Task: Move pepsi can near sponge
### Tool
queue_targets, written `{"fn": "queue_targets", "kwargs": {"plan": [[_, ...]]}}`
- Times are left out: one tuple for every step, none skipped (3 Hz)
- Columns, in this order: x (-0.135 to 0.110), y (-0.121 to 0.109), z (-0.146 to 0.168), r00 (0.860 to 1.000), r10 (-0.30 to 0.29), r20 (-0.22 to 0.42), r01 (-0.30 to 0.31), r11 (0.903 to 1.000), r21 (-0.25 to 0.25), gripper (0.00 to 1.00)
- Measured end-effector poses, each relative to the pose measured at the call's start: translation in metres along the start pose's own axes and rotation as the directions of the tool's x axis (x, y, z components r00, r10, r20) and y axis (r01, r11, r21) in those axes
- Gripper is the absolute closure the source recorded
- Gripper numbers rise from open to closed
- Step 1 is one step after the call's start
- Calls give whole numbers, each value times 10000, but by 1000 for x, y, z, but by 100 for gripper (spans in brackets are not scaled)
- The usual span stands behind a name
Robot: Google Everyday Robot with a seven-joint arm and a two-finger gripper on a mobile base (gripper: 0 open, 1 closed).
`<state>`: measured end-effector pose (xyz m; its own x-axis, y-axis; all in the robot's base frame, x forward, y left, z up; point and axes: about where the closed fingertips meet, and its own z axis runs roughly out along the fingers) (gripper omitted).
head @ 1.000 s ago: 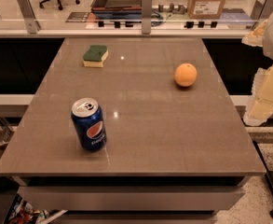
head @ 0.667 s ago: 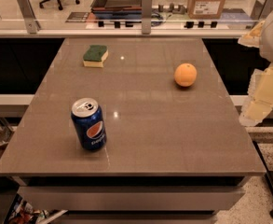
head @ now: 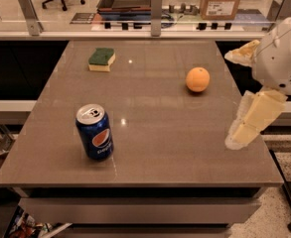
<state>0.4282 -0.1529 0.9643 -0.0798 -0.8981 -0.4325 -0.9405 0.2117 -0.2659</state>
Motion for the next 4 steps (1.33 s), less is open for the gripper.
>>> {"fn": "queue_targets", "kwargs": {"plan": [[-28,22,31,9894,-112,1448,213,9974,-683,0],[-52,38,66,9635,230,2667,185,9882,-1519,0],[-75,51,96,9172,624,3936,254,9765,-2141,0],[-102,61,112,8589,843,5051,521,9669,-2500,0]]}}
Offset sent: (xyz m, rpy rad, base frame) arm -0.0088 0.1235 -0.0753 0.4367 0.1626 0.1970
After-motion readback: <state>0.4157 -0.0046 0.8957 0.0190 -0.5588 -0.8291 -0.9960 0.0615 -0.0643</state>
